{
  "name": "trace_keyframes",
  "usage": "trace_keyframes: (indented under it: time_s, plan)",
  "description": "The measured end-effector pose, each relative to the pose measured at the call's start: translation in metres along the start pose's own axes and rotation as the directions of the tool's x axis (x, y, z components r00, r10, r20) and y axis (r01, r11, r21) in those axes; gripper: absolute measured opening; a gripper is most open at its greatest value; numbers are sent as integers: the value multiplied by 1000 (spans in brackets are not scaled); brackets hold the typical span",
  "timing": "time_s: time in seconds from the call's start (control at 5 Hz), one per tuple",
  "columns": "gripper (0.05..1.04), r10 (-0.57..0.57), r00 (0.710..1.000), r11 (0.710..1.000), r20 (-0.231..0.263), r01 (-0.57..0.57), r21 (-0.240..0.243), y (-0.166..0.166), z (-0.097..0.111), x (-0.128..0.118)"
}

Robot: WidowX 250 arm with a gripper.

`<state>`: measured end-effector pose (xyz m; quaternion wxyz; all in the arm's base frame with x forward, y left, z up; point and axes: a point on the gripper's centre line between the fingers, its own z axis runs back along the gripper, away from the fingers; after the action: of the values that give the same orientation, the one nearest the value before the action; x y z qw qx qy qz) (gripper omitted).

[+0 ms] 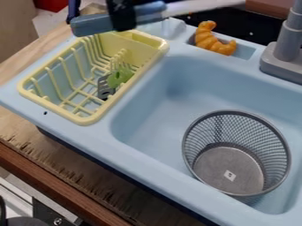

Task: Place the knife on the left side of the basin

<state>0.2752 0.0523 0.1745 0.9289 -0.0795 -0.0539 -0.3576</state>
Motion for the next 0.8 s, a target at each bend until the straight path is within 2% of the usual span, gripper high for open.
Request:
trace_keyframes:
  time_s: [0.2,0.4,0.6,0.8]
  plan:
    - [367,237,969,969,72,-241,48,-23,-1,-5]
    - [367,479,873,877,90,-481,-1,-46,-12,-10]
    - [367,593,789,803,161,-594,-43,-65,-24,-12]
    - [367,685,707,726,175,-682,-85,-72,-39,-9]
